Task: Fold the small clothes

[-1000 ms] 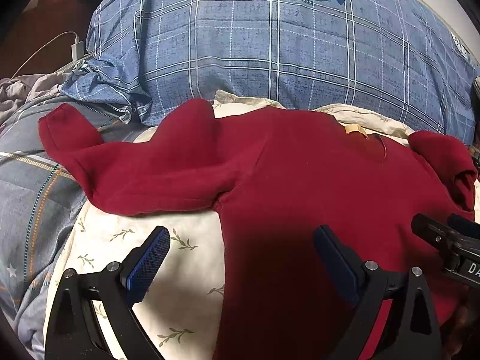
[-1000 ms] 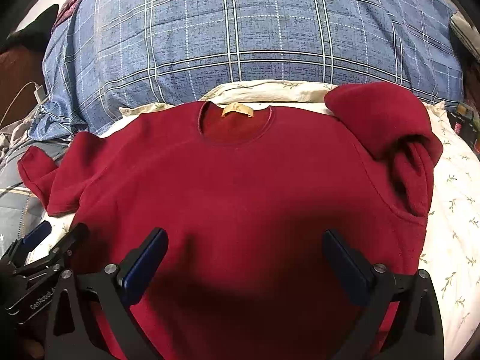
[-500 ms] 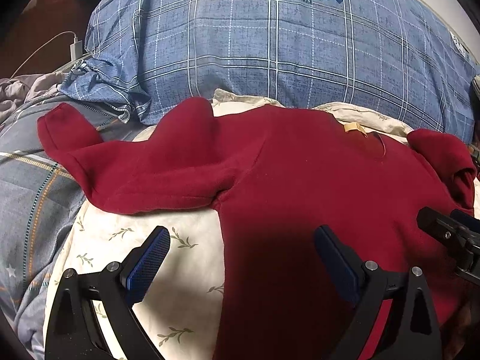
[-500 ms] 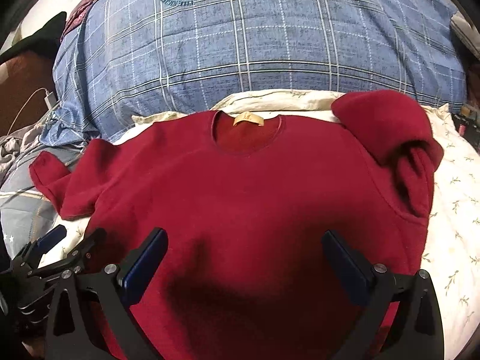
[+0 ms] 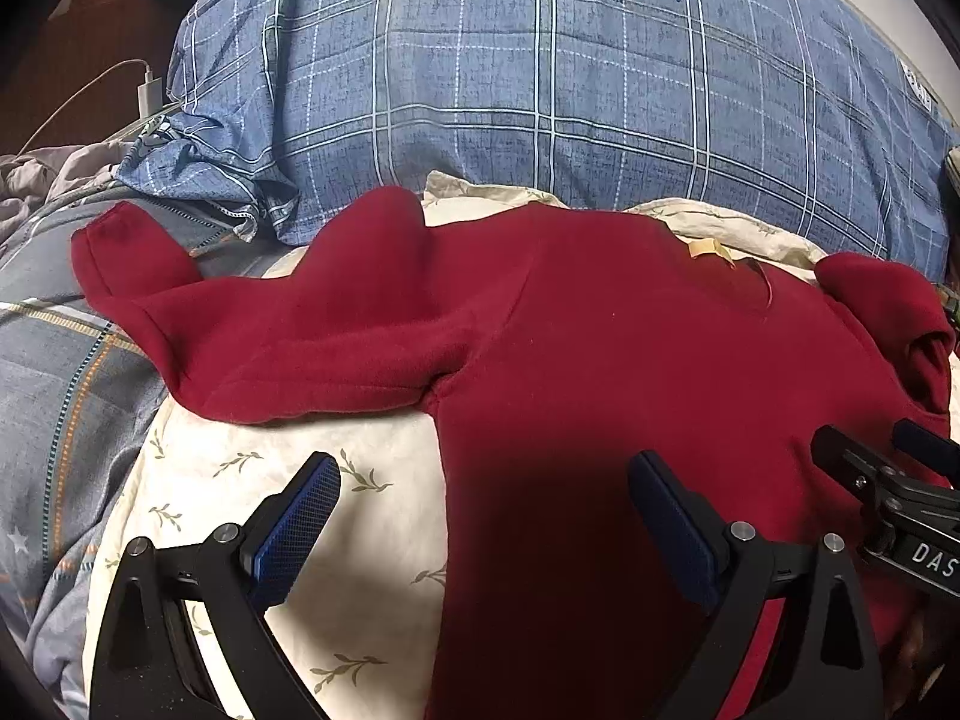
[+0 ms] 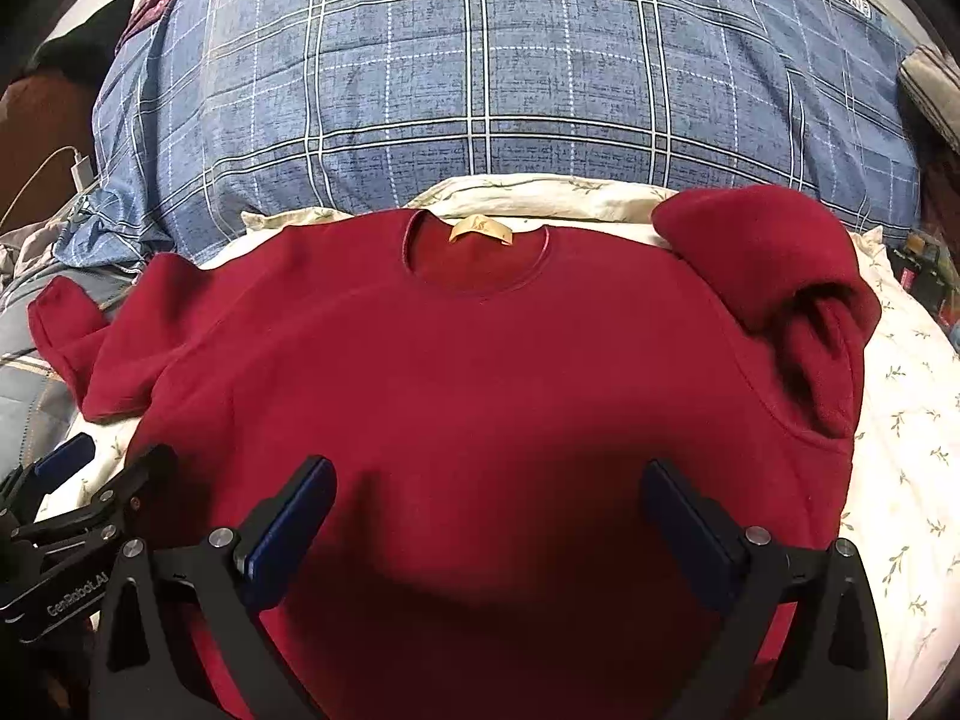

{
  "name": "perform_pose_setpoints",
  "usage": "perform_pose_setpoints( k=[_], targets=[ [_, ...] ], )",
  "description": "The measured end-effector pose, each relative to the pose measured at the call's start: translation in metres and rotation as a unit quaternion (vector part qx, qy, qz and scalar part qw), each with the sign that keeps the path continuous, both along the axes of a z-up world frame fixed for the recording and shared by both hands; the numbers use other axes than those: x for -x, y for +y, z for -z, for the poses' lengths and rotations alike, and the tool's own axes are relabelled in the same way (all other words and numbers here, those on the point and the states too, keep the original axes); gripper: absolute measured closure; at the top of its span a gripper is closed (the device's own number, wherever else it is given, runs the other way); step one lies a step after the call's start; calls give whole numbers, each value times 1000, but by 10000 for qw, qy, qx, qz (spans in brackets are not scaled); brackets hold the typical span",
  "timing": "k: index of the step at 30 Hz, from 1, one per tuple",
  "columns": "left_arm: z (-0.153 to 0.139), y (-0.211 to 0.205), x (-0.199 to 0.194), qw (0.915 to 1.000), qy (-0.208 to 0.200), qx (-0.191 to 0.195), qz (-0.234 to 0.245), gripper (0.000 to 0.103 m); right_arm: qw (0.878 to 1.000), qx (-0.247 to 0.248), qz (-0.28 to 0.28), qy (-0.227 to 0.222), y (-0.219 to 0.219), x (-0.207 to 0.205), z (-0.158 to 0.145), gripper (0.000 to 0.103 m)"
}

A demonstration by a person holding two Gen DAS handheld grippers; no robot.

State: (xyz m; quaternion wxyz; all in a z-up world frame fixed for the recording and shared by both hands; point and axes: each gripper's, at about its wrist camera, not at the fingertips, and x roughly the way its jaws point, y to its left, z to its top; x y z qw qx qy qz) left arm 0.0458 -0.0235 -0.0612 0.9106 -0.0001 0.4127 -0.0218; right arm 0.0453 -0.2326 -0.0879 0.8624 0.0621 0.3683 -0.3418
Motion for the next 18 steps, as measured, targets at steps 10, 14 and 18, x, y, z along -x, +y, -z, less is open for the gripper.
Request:
perform_pose_setpoints(
  k=[10, 14, 18],
  targets=[
    [3, -1, -2, 10000, 25, -33, 1, 6, 9997, -187, 37, 155, -7, -1, 9, 0],
    [3, -1, -2, 10000, 24, -26, -2, 6, 9993, -152, 32, 348, -5, -5, 12, 0],
    [3, 0, -2, 10000, 6, -28, -1, 6, 9986, -60, -24, 525, -2, -8, 14, 0]
  ],
)
